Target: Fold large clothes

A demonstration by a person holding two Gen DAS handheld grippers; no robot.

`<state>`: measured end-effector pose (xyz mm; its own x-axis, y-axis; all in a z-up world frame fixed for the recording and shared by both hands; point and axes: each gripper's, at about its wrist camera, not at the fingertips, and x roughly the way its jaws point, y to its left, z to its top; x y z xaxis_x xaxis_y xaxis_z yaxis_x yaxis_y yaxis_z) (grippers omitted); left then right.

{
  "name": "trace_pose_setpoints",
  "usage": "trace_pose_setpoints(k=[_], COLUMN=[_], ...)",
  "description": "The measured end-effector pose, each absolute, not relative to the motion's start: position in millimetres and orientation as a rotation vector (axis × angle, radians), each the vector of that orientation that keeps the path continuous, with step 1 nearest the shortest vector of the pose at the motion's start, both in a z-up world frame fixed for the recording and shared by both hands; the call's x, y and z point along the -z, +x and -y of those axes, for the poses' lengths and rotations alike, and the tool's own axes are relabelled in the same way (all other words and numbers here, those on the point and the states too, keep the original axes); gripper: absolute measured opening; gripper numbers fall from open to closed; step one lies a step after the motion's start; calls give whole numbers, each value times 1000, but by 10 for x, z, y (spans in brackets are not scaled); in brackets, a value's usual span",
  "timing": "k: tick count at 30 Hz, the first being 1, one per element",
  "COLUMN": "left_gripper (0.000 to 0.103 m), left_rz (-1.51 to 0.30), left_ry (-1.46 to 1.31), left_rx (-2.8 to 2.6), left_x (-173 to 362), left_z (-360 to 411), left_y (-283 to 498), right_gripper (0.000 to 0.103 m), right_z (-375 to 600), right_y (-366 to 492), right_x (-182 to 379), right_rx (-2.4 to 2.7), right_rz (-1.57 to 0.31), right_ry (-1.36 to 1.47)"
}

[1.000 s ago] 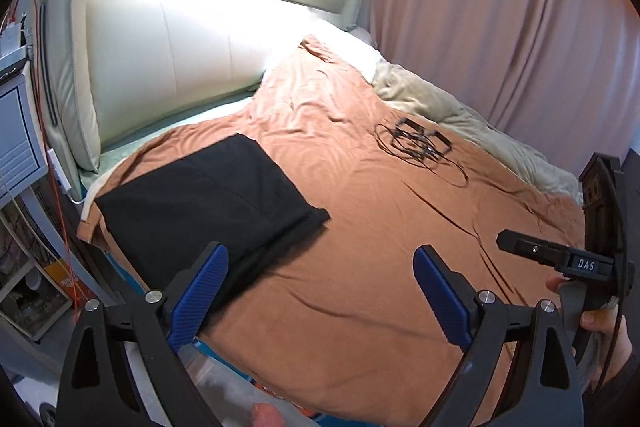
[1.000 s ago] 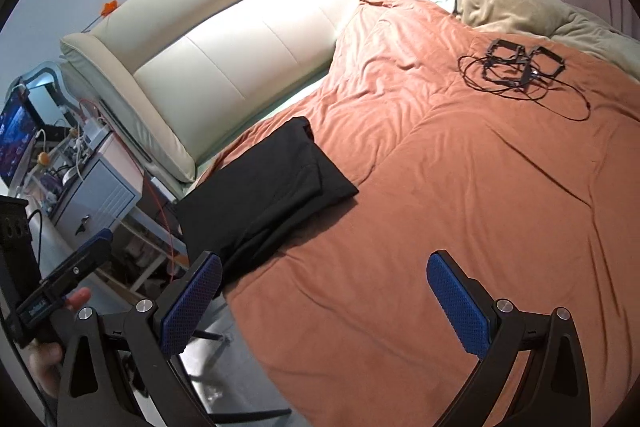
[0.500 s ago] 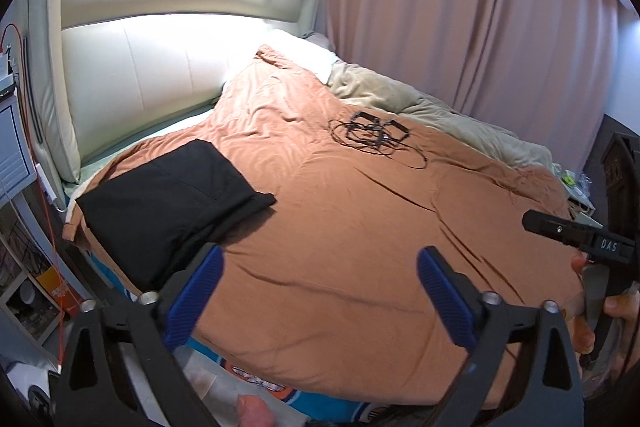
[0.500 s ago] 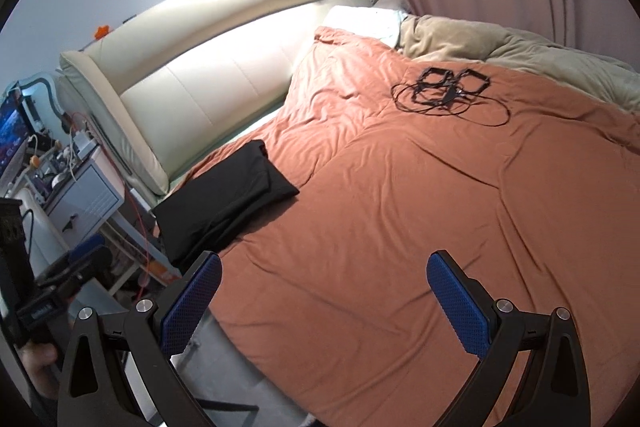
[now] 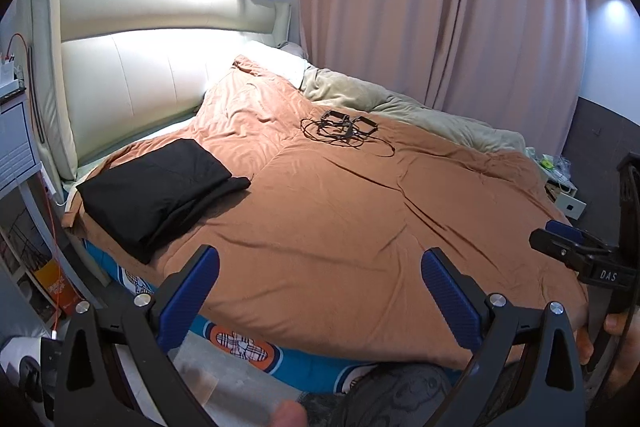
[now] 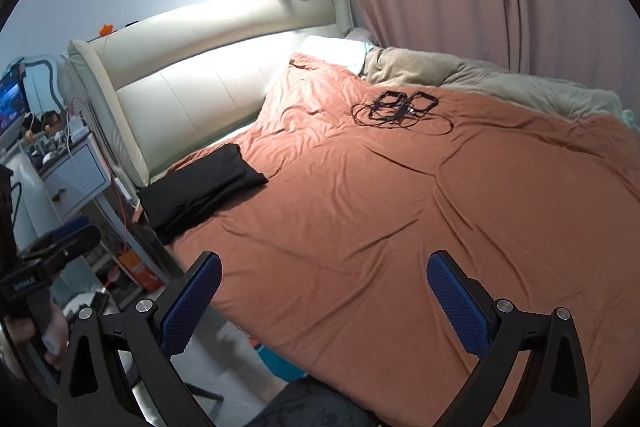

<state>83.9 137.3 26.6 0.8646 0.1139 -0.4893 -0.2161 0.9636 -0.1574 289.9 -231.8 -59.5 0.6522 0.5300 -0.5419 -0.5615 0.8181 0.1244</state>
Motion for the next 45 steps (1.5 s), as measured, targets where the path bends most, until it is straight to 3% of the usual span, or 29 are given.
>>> trace_pose_setpoints(k=[24,45], left_gripper=[103,103], left_rz=[-445,-414], left_ry=[-193,-165], left_rx=[-129,-98], left_x=[48,3], left_z=[-861,-734], left_y=[-7,-91], right_gripper=[103,103], right_z=[3217,3224], right_y=[1524,1412], right_x=[720,749], right_rx=[-480,-501], right_rz=[-452,-437], right_ry=[-38,-19])
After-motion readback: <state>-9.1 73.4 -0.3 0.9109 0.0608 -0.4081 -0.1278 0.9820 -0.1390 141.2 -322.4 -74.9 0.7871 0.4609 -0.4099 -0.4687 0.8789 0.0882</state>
